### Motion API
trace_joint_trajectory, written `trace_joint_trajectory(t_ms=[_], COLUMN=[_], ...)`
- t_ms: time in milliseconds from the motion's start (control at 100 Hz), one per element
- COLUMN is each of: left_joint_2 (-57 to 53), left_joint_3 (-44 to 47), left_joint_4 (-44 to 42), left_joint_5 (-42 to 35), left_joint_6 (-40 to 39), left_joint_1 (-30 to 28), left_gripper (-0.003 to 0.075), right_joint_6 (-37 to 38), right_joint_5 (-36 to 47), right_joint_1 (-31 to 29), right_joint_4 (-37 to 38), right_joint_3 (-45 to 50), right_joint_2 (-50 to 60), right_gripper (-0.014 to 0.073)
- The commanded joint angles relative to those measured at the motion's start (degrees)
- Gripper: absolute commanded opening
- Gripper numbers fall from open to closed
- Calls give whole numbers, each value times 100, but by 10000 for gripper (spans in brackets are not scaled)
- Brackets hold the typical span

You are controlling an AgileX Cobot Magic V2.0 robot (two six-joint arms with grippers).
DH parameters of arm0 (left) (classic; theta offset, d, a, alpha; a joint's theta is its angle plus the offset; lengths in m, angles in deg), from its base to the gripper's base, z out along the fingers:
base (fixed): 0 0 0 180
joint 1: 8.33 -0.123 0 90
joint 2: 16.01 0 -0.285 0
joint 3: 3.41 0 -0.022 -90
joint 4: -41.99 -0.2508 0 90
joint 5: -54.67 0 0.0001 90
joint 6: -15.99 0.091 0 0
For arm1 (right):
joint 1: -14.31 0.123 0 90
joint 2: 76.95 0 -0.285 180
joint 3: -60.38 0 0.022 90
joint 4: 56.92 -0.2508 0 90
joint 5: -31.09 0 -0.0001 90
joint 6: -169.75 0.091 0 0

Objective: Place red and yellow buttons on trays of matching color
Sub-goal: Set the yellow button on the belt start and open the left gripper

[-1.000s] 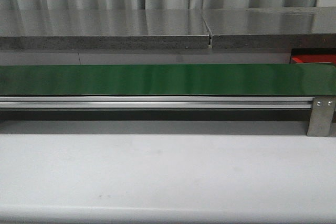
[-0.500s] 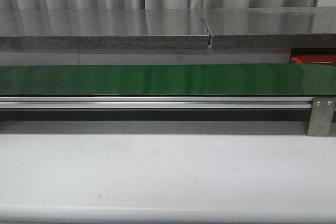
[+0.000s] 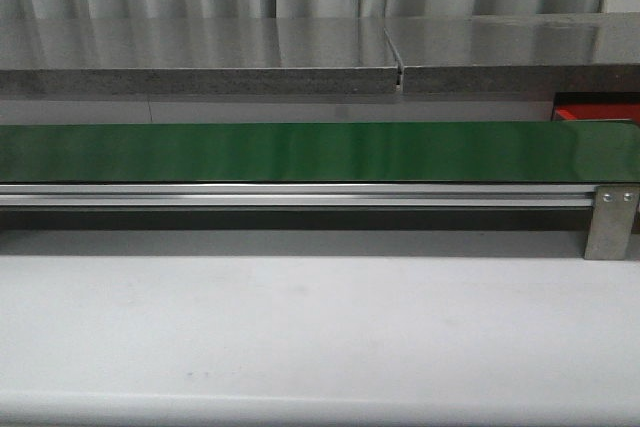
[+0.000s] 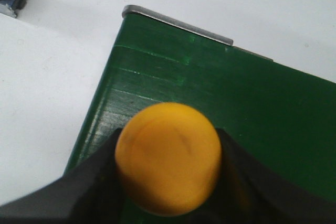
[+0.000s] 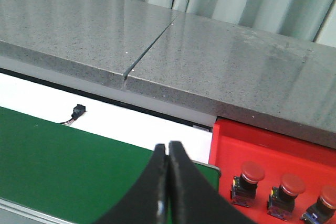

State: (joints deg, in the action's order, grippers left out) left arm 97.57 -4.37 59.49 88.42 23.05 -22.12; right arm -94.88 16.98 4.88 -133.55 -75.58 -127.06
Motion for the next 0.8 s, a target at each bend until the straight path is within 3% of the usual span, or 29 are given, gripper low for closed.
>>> trace_joint_trajectory(t_ms=[0,70,170,450,790], left_joint_2=[-331,-331,-341,-342,-48], left_joint_3=[-134,-134,-134,-643,-1122], left_joint_4=[85,135,215,215,215], left_joint_5=[-291,-279,-240,-253,-388], left_joint_6=[-17,-17,-17,-17,-29], left_joint_1=[25,25,25,-121,-998], left_gripper=[437,581,664,659,659], right_joint_6=[10,10,10,10,10], right_joint_5=[111,111,111,111,111], right_joint_1=[3,3,3,3,3], right_joint_4=[-127,-127,-127,-127,-127], right_joint_3=[-154,-154,-154,-154,-154], right_joint_2=[32,32,32,32,32], right_gripper=[-59,-59,-59,-59,-59])
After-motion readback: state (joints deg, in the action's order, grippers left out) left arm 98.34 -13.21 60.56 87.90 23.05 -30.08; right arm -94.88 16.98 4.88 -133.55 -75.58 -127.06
